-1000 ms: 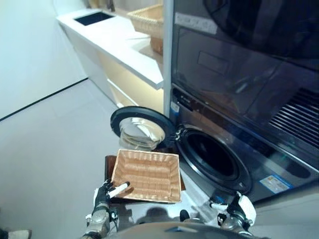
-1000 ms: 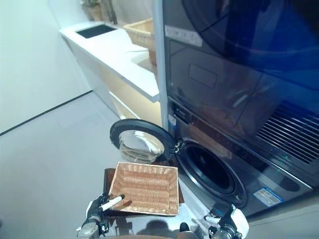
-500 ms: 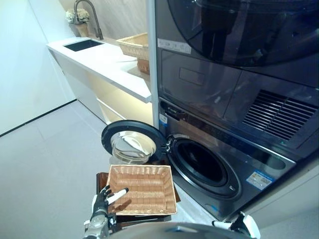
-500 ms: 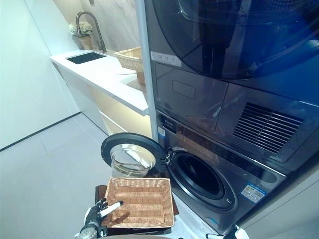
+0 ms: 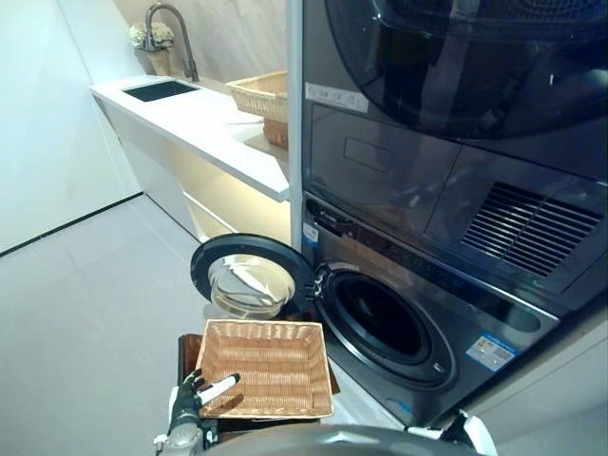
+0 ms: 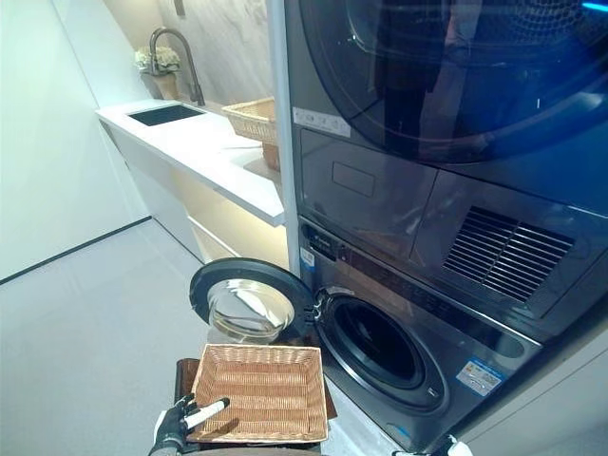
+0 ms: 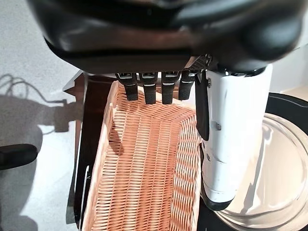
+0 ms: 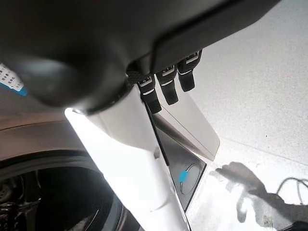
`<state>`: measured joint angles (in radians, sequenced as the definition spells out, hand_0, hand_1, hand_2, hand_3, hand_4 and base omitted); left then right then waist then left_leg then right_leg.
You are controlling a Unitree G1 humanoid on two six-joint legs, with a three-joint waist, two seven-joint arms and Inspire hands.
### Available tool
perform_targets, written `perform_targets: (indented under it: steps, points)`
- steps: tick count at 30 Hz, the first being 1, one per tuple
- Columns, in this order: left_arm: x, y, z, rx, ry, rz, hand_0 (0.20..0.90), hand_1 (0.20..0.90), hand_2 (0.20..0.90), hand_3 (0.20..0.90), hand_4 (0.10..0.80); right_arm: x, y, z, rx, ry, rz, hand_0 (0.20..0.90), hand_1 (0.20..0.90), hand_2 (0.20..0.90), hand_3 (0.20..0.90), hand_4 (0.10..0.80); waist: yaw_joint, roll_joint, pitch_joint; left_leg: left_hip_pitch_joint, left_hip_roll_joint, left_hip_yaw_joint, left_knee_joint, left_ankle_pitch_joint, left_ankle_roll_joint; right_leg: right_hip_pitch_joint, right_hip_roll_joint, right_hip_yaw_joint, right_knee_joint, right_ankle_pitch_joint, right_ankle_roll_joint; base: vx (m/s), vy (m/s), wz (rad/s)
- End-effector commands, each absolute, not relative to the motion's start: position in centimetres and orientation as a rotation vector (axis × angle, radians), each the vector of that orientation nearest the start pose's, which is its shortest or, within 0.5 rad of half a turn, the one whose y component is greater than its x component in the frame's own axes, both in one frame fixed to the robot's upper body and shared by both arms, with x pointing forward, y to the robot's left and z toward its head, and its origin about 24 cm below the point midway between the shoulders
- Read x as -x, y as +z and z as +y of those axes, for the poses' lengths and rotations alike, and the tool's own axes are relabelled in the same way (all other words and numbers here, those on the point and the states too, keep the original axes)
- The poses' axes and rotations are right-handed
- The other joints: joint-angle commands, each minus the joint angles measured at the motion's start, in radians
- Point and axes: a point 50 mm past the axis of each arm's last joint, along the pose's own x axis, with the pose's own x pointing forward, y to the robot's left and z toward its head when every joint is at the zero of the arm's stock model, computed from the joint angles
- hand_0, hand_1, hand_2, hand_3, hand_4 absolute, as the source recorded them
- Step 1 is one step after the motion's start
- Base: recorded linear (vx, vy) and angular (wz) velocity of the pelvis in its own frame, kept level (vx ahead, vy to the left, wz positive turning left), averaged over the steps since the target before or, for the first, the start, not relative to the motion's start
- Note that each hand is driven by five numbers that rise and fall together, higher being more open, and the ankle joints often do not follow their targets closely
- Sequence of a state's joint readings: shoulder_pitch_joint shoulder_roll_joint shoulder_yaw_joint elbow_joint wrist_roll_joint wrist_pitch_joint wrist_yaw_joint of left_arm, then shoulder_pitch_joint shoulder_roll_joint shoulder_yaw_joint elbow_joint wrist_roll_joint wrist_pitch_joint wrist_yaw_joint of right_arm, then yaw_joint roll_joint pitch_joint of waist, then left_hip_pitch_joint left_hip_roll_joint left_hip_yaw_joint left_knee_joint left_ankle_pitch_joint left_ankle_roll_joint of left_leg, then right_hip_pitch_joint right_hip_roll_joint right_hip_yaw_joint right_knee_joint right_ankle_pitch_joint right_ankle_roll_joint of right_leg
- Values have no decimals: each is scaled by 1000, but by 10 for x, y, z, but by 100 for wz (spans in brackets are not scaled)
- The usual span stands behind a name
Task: Pick up the clothes and place them into the washing machine
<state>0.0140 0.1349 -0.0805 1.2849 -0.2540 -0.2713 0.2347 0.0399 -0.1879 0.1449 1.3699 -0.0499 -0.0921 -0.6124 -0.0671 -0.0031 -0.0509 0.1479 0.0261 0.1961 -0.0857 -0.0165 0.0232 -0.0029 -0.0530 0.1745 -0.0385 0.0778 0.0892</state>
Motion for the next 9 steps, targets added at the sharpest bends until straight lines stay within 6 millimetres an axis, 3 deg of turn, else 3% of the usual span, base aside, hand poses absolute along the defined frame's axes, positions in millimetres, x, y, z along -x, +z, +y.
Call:
perform_targets:
  steps: [1, 9]
  points:
    - [-141, -138, 230, -98, 477, 790, 900, 900, 900, 900, 800, -71, -150, -258, 693, -599, 1108, 900, 900, 900, 900, 800, 9, 11, 7, 13, -27, -8, -2, 3, -70, 52, 34, -37, 63, -58, 6, 0, 0, 0]
    - [-132, -144, 229, -104, 469, 848, 900, 900, 900, 900, 800, -66, -151, -257, 681, -607, 1119, 900, 900, 900, 900, 800, 11, 8, 10, 7, -27, -7, -2, 7, -70, 47, 33, -38, 63, -55, 8, 2, -4, 3]
